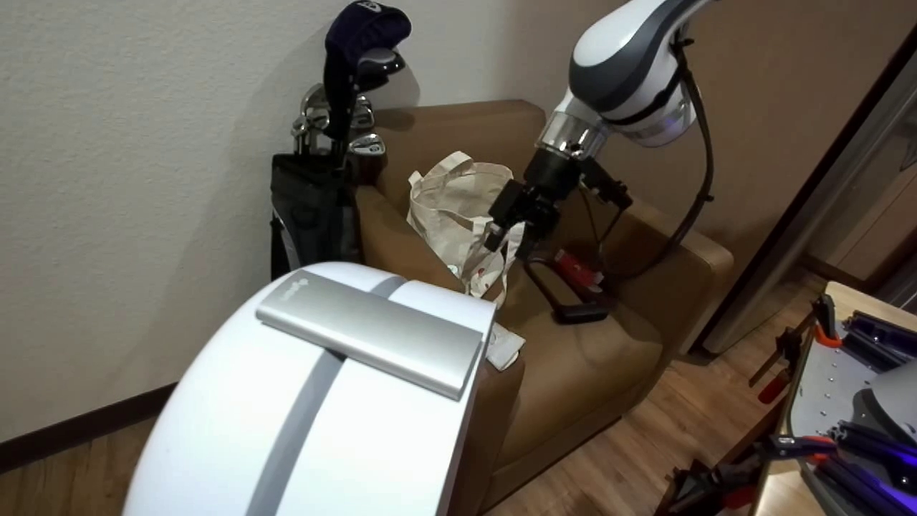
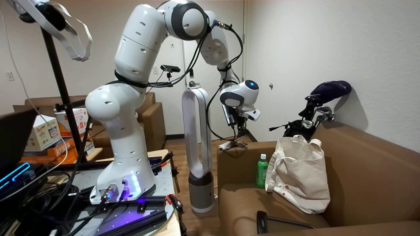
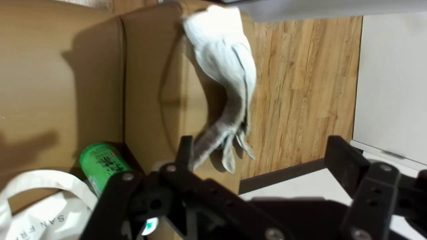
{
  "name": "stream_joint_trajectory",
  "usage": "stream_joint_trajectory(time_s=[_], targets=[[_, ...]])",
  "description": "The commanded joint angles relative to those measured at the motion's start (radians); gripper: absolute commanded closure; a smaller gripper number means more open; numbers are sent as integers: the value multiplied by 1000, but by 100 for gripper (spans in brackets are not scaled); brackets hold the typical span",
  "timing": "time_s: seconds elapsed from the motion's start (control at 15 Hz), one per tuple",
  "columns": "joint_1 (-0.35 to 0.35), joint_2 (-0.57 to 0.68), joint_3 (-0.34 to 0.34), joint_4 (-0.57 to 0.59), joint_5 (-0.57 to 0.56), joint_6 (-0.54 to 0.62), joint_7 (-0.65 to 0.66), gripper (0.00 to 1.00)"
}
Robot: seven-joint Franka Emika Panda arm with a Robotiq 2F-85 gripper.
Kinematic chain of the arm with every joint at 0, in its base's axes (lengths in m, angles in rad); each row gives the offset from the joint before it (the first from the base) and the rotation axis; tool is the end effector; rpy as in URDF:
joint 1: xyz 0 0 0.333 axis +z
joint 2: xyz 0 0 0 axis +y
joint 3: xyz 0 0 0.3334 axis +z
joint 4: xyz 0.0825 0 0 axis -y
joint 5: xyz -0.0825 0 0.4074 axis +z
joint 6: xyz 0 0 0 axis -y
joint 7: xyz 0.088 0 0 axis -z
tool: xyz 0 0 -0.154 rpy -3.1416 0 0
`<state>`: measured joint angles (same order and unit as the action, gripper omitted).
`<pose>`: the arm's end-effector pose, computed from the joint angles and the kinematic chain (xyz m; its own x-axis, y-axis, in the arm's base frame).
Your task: Move the glove to the left armrest
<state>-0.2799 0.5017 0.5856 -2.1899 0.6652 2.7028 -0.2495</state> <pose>0.5585 0.1842 0.1471 0.9932 -0.1125 -0.0304 -0.1115 -0.8405 -0.5302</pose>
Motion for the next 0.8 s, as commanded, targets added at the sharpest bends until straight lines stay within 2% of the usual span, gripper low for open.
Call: stream_joint_trajectory(time_s=[0.0, 0.13, 0.27, 0.47, 0.53, 0.6, 0.73], targets=[[-75, -88, -81, -130, 73, -164, -204, 0], [-47, -107, -190, -150, 37, -244, -260, 0], [-14, -130, -269, -174, 40, -180, -311, 0], [-15, -150, -310, -182, 124, -106, -401, 0], [-38, -146, -297, -165, 194, -120, -454, 0], [13, -115, -349, -140, 129, -153, -389, 0], [18, -128, -358, -140, 180, -153, -430, 0]])
